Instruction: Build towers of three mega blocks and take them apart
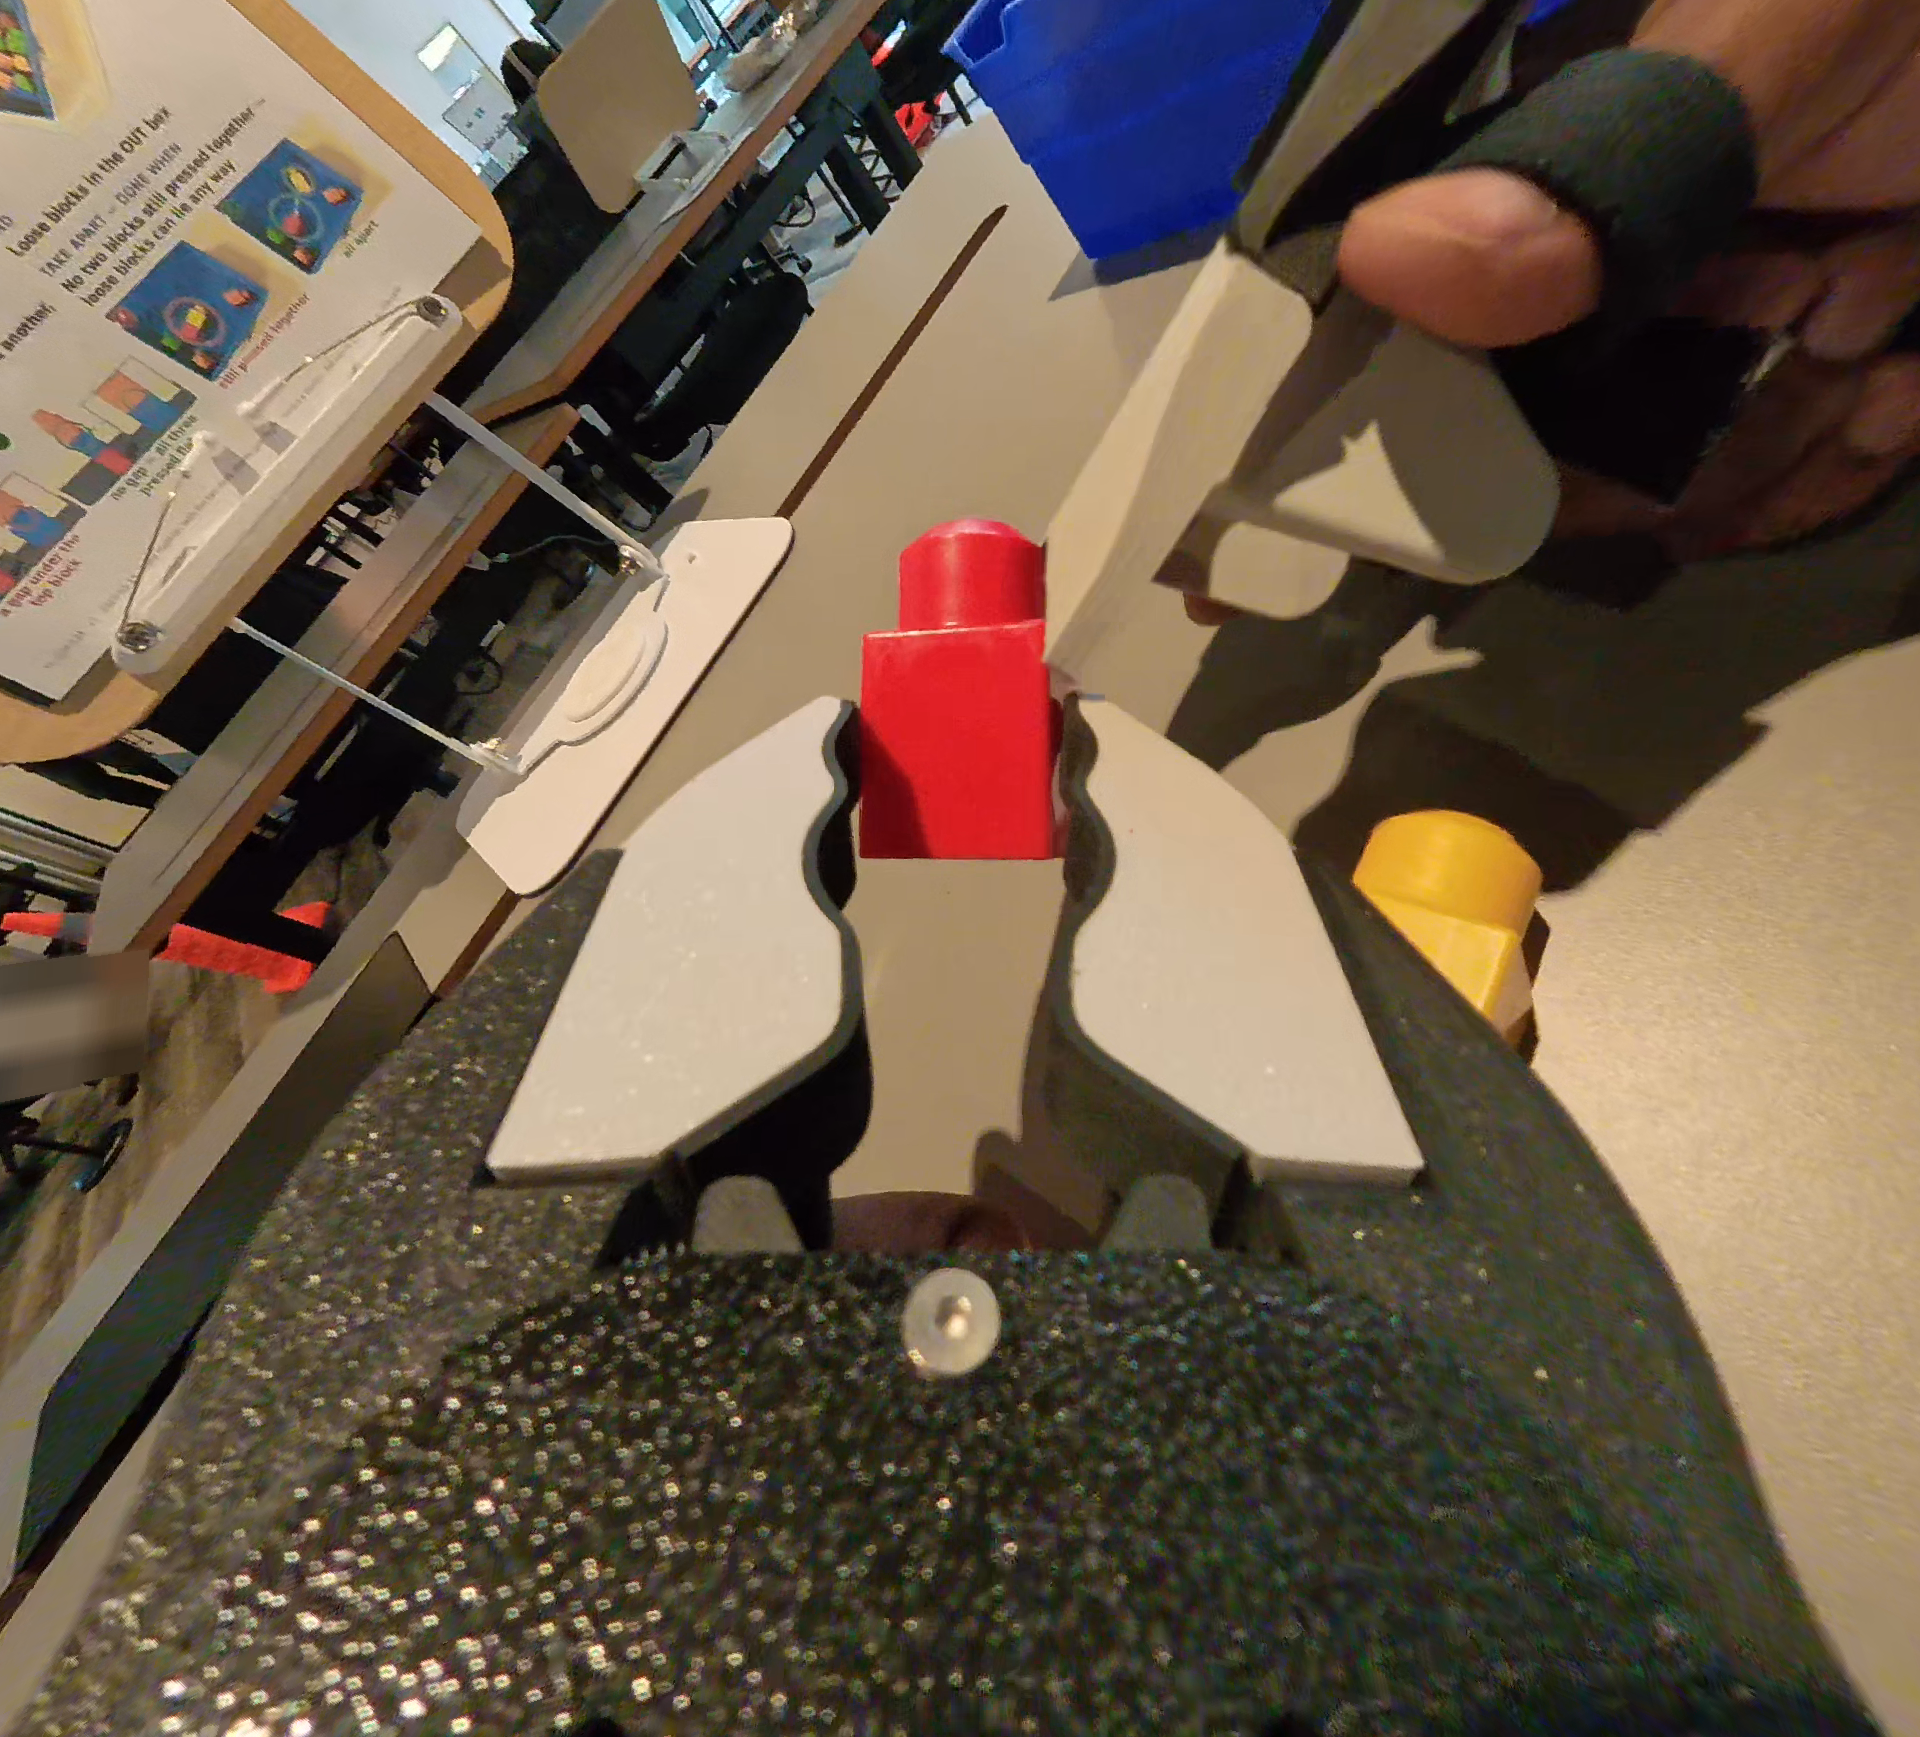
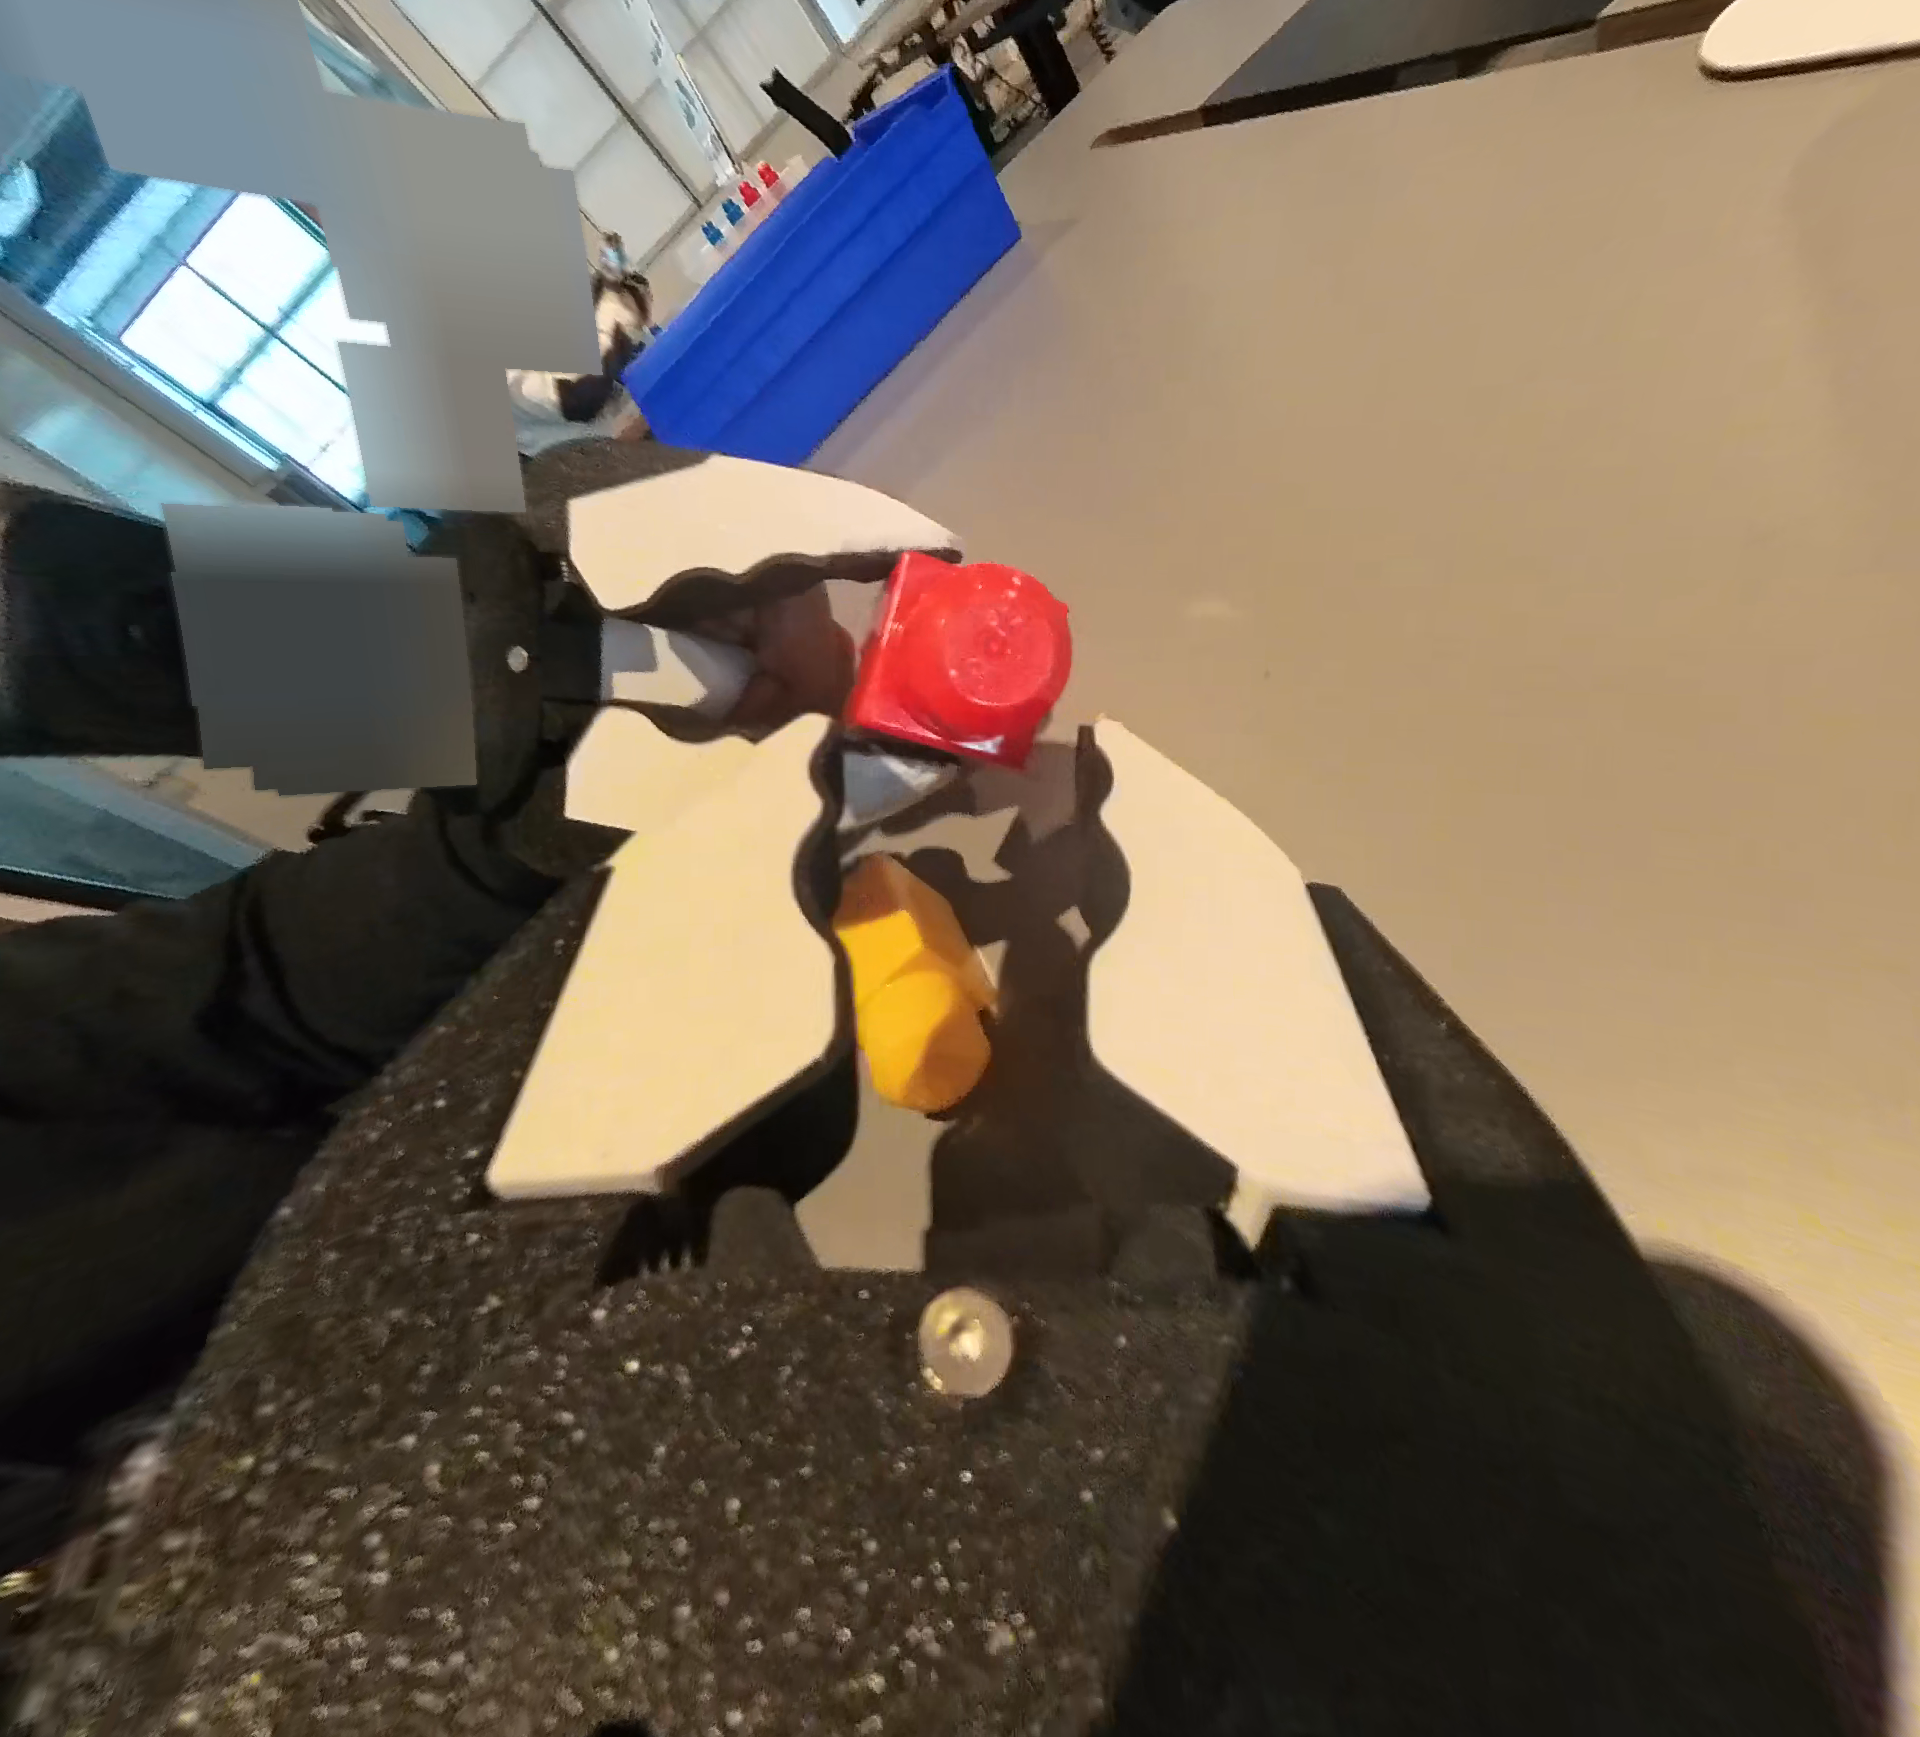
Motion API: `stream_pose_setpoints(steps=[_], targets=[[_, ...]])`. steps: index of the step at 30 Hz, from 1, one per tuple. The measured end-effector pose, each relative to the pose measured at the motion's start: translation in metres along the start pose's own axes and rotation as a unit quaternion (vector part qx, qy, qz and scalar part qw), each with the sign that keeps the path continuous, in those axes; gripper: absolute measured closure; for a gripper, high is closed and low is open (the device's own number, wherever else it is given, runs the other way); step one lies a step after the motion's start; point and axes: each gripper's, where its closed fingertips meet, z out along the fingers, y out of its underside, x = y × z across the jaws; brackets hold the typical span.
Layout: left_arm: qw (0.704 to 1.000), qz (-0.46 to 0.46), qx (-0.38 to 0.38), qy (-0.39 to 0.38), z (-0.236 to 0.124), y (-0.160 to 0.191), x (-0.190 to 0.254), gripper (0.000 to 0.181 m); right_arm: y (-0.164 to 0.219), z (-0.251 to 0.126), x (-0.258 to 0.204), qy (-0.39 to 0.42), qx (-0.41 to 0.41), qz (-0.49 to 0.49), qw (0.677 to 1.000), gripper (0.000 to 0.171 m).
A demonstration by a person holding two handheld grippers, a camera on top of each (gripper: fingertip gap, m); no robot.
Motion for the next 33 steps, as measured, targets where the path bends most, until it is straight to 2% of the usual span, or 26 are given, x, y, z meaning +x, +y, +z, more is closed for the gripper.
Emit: stream_pose_setpoints(steps=[4,10,15,18,21,26,30,33], targets=[[1.0,0.007,-0.001,-0.002,0.001,0.001,0.003,0.146,0.001,0.003,-0.005,-0.024,0.0,0.025,0.999,0.124],[1.0,0.024,0.008,0.006,0.002,-0.003,0.008,0.146,0.001,0.006,-0.001,0.007,0.002,0.005,1.0,0.134],[0.996,0.012,-0.034,0.076,-0.004,0.009,0.014,0.137,-0.005,0.0,0.003,0.05,-0.003,-0.061,0.997,0.135],[0.99,-0.01,-0.06,0.128,-0.017,0.018,0.013,0.13,-0.005,-0.006,0.007,0.102,-0.04,-0.125,0.986,0.135],[0.986,-0.022,-0.093,0.138,-0.029,0.033,-0.002,0.129,0.008,-0.007,0.014,0.149,-0.11,-0.178,0.967,0.134],[0.974,-0.064,-0.157,0.154,-0.059,0.074,-0.028,0.127,0.033,0.004,0.018,0.18,-0.202,-0.239,0.933,0.135],[0.954,-0.103,-0.217,0.179,-0.081,0.116,-0.035,0.123,0.045,0.016,0.02,0.184,-0.242,-0.259,0.917,0.135],[0.944,-0.111,-0.23,0.208,-0.087,0.126,-0.027,0.124,0.047,0.022,0.02,0.181,-0.245,-0.26,0.916,0.135]])
